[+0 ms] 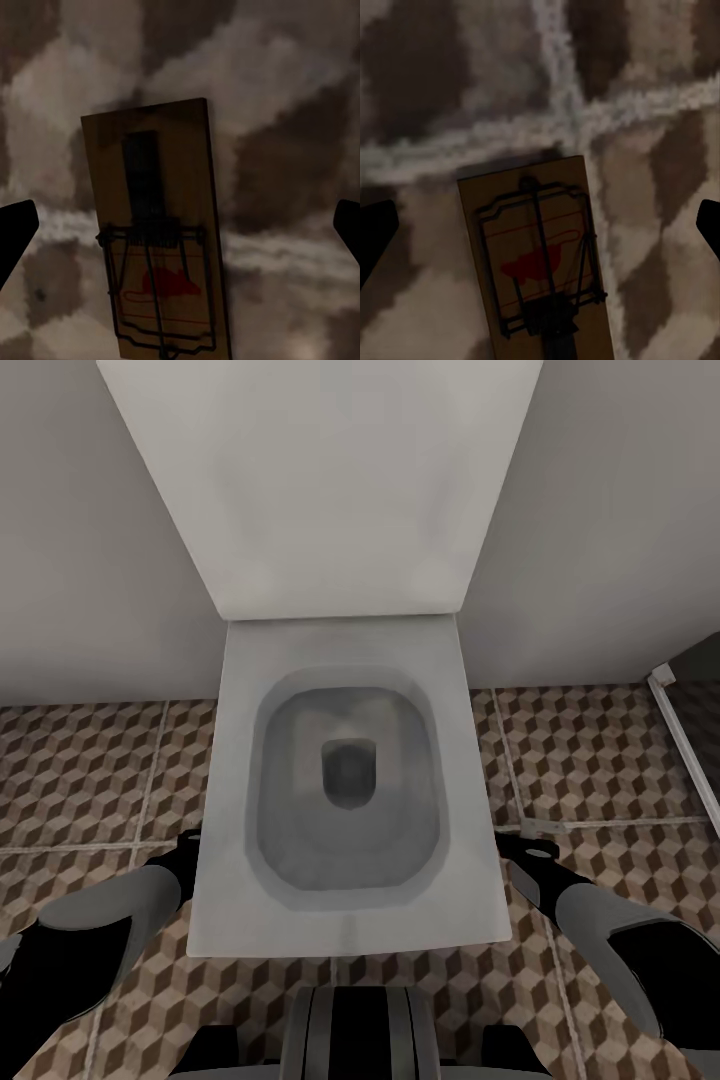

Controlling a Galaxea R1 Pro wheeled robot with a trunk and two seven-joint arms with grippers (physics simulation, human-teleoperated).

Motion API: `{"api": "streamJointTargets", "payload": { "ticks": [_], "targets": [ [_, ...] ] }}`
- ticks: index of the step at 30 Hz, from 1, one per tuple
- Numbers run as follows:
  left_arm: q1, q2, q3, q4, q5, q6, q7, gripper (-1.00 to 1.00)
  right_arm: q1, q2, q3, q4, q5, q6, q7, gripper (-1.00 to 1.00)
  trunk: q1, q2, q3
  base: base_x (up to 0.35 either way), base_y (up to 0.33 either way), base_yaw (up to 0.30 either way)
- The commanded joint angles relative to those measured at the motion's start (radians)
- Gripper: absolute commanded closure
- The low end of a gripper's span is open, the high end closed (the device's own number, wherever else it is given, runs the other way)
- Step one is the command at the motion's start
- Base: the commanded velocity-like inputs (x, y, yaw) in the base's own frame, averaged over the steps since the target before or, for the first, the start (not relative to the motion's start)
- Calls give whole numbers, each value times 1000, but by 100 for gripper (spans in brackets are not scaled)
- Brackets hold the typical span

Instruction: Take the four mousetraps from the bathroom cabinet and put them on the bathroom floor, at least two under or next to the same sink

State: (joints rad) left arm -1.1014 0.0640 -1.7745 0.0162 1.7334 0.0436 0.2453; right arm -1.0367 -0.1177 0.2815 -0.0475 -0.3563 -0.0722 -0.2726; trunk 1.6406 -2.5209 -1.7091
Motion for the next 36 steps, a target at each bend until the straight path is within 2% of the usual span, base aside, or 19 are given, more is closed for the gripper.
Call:
{"api": "streamJointTargets", "payload": {
  "ticks": [1,26,36],
  "targets": [
    [-1,0,-8,-1,5,6,5,-100,0,0,8,0,-11,-3,-2,-100,0,0,-1,0,0,0],
    [-1,2,-8,-1,4,5,3,-100,0,0,8,0,-11,-3,-2,-100,0,0,-1,0,0,0],
    [-1,0,-7,-3,3,-15,3,-100,0,-3,10,0,-11,-3,-2,-100,0,0,-1,0,0,0]
  ]
}}
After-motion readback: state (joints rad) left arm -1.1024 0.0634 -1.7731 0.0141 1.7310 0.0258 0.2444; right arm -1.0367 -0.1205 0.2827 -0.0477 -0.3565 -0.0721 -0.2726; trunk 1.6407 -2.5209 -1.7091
